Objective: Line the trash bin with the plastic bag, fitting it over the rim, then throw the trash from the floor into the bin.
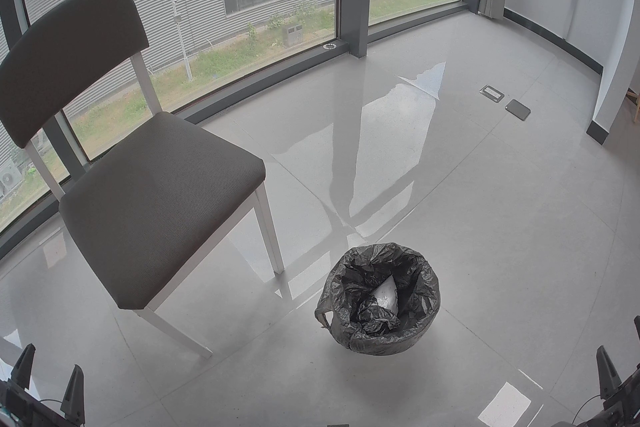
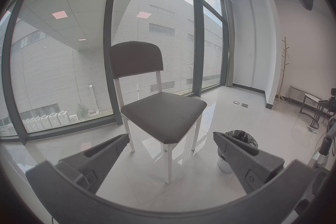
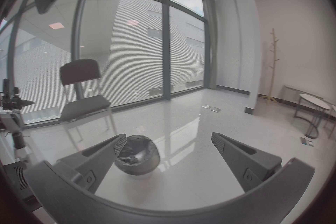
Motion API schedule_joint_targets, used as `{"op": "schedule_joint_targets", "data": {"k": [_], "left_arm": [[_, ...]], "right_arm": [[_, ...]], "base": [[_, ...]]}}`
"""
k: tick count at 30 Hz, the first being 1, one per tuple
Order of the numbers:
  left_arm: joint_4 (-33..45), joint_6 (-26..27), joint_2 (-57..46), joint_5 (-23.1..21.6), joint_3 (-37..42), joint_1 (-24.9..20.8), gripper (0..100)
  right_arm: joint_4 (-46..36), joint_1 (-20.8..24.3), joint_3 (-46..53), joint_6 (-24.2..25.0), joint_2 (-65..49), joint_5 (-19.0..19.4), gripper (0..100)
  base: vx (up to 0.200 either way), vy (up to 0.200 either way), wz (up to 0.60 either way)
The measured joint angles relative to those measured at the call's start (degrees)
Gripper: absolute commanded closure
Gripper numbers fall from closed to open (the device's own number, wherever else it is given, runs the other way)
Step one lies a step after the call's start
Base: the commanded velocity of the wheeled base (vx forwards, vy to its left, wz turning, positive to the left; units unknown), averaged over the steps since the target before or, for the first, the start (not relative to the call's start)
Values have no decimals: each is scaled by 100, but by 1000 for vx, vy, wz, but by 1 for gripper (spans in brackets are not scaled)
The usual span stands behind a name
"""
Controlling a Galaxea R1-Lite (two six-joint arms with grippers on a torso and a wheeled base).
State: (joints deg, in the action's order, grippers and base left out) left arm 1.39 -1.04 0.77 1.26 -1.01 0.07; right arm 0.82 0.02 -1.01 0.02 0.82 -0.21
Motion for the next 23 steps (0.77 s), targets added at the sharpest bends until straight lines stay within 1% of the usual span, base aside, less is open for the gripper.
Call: {"op": "schedule_joint_targets", "data": {"k": [1, 3, 8, 13, 23], "left_arm": [[-2, -2, 0, 2, 0, 0, 0], [-5, -7, 0, 5, 2, 0, 0], [-9, 20, 0, -2, 0, -2, 0], [-17, 38, 0, -11, 0, 0, 0], [-20, 41, 5, -15, 0, 0, 0]], "right_arm": [[-11, 0, 0, 2, 0, -149, 0], [-30, -2, 0, 11, 0, -274, 0], [-52, 5, 0, 161, 0, -190, 0], [-66, 2, 0, 143, 2, -228, 0], [-66, -2, 0, 95, 4, -182, 0]], "base": [[0, 0, 0], [0, 0, 0], [0, 0, 0], [0, 0, 0], [0, 0, 0]]}}
